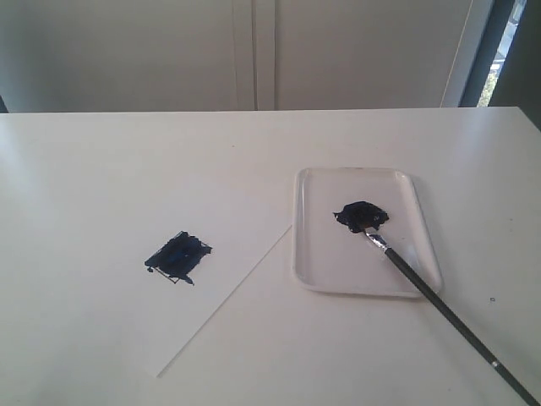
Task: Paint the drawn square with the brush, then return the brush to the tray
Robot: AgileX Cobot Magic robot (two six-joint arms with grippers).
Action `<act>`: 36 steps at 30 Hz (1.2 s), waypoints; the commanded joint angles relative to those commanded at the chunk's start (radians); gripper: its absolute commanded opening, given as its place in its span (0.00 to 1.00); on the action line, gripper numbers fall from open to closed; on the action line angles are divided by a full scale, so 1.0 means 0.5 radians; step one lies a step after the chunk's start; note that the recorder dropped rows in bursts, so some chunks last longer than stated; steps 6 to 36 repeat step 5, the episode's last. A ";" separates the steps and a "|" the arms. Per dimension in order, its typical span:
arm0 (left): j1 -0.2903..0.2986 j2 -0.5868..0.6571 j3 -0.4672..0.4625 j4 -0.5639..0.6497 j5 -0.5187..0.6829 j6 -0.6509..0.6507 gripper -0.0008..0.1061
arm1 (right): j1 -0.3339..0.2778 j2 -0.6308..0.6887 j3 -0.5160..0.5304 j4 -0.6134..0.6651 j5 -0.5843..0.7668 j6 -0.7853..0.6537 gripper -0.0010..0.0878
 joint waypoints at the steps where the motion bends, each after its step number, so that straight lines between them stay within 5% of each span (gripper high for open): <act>1: 0.000 0.000 0.000 0.000 0.000 0.000 0.01 | 0.000 0.000 0.000 0.000 0.000 0.000 0.01; 36: 0.000 0.000 0.000 0.000 0.000 0.000 0.01 | 0.000 0.000 0.000 0.000 0.000 0.000 0.01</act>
